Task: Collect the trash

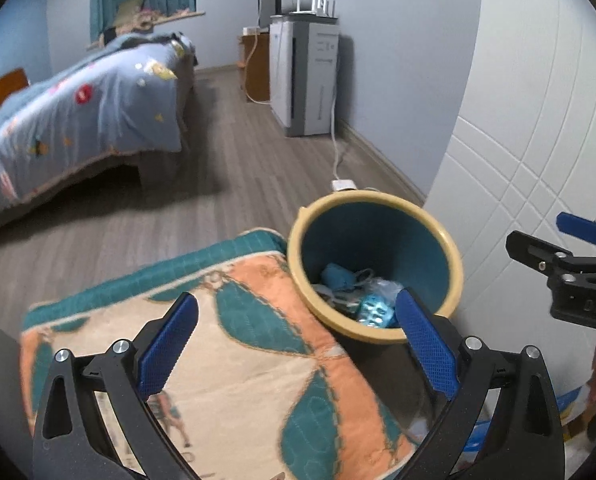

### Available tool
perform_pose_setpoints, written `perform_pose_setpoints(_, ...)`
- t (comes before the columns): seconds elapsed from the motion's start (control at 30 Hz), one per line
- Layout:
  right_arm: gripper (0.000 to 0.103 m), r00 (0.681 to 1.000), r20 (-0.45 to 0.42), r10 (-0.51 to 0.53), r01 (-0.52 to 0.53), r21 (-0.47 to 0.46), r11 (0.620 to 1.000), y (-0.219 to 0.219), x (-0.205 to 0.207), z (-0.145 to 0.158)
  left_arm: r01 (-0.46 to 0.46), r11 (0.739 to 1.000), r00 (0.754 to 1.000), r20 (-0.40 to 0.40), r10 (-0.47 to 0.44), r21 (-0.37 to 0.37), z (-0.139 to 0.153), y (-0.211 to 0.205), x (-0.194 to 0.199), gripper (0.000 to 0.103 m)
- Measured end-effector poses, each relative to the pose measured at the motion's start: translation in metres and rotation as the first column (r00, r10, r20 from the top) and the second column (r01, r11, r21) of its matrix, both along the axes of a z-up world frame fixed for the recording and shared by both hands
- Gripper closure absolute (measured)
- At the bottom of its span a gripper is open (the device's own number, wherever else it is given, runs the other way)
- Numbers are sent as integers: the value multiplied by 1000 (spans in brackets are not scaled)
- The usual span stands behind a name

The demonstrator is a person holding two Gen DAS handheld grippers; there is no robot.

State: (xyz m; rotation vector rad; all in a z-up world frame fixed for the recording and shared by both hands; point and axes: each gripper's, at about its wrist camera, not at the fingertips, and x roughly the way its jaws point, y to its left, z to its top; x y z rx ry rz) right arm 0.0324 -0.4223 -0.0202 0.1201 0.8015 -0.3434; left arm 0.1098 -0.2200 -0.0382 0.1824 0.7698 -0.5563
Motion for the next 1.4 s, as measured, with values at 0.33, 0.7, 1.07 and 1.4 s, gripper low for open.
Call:
perform_pose_setpoints(0.33, 6, 1000, 8, 5, -6, 54, 999, -7, -10, -8, 42, 999, 997, 60, -43, 22, 3, -6, -13, 5)
perform_pose_setpoints(0.7, 6, 1000, -2, -5, 5, 30, 1000, -3, -11, -6, 59, 997, 994, 85, -62, 42, 6, -4, -21, 5)
perform_pose_setpoints(1.07, 6, 1000, -10, -9, 9, 14, 1000, -2, -11, -5, 49, 998, 995, 88, -52, 40, 8, -3, -22, 5)
perform_pose_setpoints(1.4, 6, 1000, -8, -17, 17, 16, 1000, -2, -13, -5, 49, 998, 995, 85, -52, 38, 8, -3, -22, 5)
